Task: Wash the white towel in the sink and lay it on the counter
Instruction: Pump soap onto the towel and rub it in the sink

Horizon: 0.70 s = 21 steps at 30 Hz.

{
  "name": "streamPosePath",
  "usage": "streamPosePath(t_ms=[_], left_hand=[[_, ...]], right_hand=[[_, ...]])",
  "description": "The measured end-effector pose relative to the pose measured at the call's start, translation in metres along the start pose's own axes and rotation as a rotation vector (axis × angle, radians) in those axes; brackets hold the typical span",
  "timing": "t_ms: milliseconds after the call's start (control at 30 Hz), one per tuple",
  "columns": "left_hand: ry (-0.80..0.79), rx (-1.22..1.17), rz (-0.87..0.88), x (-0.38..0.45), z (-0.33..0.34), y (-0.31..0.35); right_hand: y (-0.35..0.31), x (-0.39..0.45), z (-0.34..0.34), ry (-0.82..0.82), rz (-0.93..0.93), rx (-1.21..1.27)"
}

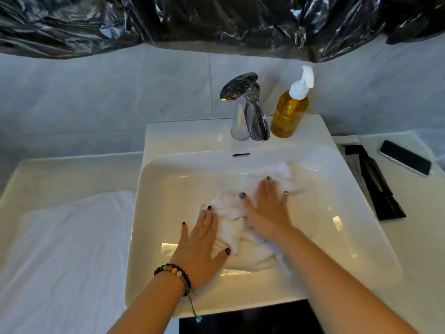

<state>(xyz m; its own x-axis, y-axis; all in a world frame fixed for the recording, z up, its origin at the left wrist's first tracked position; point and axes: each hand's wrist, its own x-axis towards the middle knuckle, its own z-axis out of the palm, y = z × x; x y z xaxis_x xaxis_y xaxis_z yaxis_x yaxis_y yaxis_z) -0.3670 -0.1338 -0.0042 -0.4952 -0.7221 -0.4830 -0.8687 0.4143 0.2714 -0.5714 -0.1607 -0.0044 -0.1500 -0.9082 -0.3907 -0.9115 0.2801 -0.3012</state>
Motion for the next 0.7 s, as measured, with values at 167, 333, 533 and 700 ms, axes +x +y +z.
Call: streamPosePath(t_ms=[167, 333, 533, 700], left_hand=[[-0.036, 0.129, 0.015, 0.0, -0.008, -0.009], [-0.015, 0.084, -0.023, 0.0, -0.005, -0.002], [-0.055, 0.157, -0.018, 0.005, -0.002, -0.004], [-0.049, 0.141, -0.032, 0.004, -0.002, -0.003]], right_hand=[[-0.034, -0.024, 0.029, -0.092, -0.329, 0.004], [0.058, 0.007, -0.019, -0.017, -0.025, -0.13], [-0.036, -0.02, 0.03, 0.016, -0.217, -0.084], [0.04, -0.026, -0.004, -0.136, -0.413, -0.22]])
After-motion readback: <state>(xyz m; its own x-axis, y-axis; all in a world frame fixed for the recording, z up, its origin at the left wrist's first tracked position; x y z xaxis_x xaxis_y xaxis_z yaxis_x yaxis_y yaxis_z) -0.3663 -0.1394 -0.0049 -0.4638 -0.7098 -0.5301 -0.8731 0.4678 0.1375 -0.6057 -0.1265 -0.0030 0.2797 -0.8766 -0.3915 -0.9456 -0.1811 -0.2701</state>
